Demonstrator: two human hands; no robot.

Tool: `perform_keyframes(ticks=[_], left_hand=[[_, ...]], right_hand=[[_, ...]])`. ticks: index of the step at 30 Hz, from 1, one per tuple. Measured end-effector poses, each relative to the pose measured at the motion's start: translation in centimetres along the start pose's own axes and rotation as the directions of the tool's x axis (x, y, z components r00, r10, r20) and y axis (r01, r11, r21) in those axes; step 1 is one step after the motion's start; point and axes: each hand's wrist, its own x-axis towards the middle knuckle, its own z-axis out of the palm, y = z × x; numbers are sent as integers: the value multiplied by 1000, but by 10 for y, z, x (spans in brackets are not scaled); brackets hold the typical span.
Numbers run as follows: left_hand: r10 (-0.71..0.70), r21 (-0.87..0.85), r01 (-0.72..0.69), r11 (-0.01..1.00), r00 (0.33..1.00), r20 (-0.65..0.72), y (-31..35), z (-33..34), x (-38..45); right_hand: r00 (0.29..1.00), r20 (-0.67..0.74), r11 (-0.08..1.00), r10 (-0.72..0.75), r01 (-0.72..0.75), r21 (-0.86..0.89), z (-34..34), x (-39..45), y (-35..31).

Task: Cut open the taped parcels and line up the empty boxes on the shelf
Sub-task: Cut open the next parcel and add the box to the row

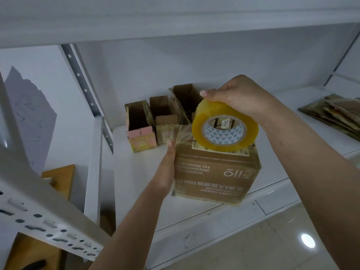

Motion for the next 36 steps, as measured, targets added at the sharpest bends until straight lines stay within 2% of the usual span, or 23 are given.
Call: perform_keyframes(ticks=[3, 5, 7, 9, 10, 13, 15, 17, 19, 20, 22, 25, 28, 30, 33, 34, 36], left_hand=[[-15, 140, -1, 990, 994, 111, 6, -9, -3], [62, 303, -96, 948, 991, 120, 16, -13, -2], [211, 538, -259, 802, 966, 150, 32, -9, 3], [263, 679, -379, 629, 925, 274, 39, -3, 14], [245, 693, -382, 611, 924, 293, 39, -2, 19], [259, 638, -377, 671, 926, 274, 33, -2, 25], [295, 627, -413, 660, 911, 290, 31, -1, 25], [293, 638, -406, 654, 914, 282, 31, -2, 28], [262, 665, -381, 643, 925, 277, 30, -2, 29], [239, 681, -360, 638, 933, 270, 29, -2, 29], [195, 709, -323, 627, 946, 259, 30, -4, 29], [194, 732, -329, 596, 944, 266, 34, -3, 26], [189, 783, -330, 527, 944, 271, 37, 1, 22], [167, 859, -310, 407, 950, 264, 44, 3, 22], [158, 941, -303, 152, 947, 280, 63, 11, 24], [149, 946, -306, 108, 946, 289, 69, 17, 24], [124, 930, -356, 90, 931, 344, 74, 34, 22]], right_hand=[[1000, 12, 1000, -15, 15, -4, 0, 0, 1], [999, 28, 1000, -24, 25, -15, 0, 1, 1], [998, 50, 1000, -22, 23, -10, 1, 1, 1], [998, 65, 1000, 0, 0, -7, -2, 3, 1], [996, 86, 1000, 7, -6, -4, -4, 3, 1], [977, 213, 997, 12, -29, 74, -18, 1, 10], [965, 260, 976, 21, -76, 204, -23, -3, 27], [957, 289, 908, 16, -135, 397, -17, -11, 43], [965, 261, 859, 10, -142, 491, -12, -15, 50], [972, 233, 879, 14, -123, 460, -14, -15, 49], [985, 172, 962, 5, -51, 266, -27, -13, 44], [983, 179, 999, 39, -43, 21, -55, -14, 38], [975, 199, 995, 97, -98, -7, -62, -17, 40], [977, 192, 996, 89, -85, -28, -56, -17, 37], [981, 174, 996, 86, -80, -43, -52, -15, 32], [981, 173, 995, 91, -85, -44, -53, -15, 31], [981, 167, 995, 99, -93, -46, -54, -16, 33]])
